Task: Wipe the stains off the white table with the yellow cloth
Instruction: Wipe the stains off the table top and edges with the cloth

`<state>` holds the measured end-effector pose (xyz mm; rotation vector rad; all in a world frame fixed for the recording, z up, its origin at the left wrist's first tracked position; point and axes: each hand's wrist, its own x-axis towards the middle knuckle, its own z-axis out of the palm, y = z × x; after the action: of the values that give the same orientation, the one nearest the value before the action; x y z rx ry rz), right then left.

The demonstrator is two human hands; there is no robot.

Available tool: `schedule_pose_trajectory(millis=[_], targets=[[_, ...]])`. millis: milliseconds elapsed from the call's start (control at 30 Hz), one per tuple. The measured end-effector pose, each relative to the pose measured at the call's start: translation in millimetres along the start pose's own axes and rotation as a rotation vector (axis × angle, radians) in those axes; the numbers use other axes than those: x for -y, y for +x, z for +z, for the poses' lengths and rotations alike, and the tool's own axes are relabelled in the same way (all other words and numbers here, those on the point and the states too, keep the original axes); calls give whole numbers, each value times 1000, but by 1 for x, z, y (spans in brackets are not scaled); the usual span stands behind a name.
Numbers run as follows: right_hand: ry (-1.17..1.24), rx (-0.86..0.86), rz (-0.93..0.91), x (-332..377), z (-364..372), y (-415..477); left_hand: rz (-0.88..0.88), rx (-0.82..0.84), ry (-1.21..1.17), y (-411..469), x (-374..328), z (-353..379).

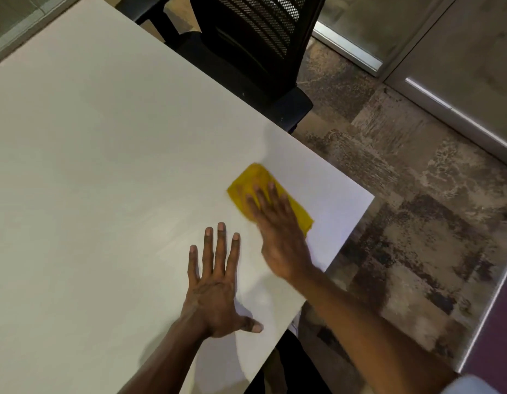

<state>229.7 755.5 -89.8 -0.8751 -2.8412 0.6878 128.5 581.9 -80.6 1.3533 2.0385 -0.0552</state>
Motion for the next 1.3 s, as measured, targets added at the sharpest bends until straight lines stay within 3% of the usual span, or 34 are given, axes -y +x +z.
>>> schedule_pose_trajectory(millis=[333, 667, 933, 1000, 1167, 1300], targets=[[-20, 63, 84, 33, 30, -168, -19, 21, 10, -8, -3, -12], [25, -179, 457, -10, -6, -99, -52, 103, 65, -10, -16, -24], [56, -289, 436, 12, 16, -134, -39, 58, 80, -8, -12, -16], [149, -355, 486, 37, 29, -162, -48, 40, 116, -7, -12, -13], [695, -587, 667, 78, 39, -174, -112, 48, 140, -4, -28, -24], [901, -738, 833, 56, 29, -138, -128, -116, 124, 21, -47, -35]])
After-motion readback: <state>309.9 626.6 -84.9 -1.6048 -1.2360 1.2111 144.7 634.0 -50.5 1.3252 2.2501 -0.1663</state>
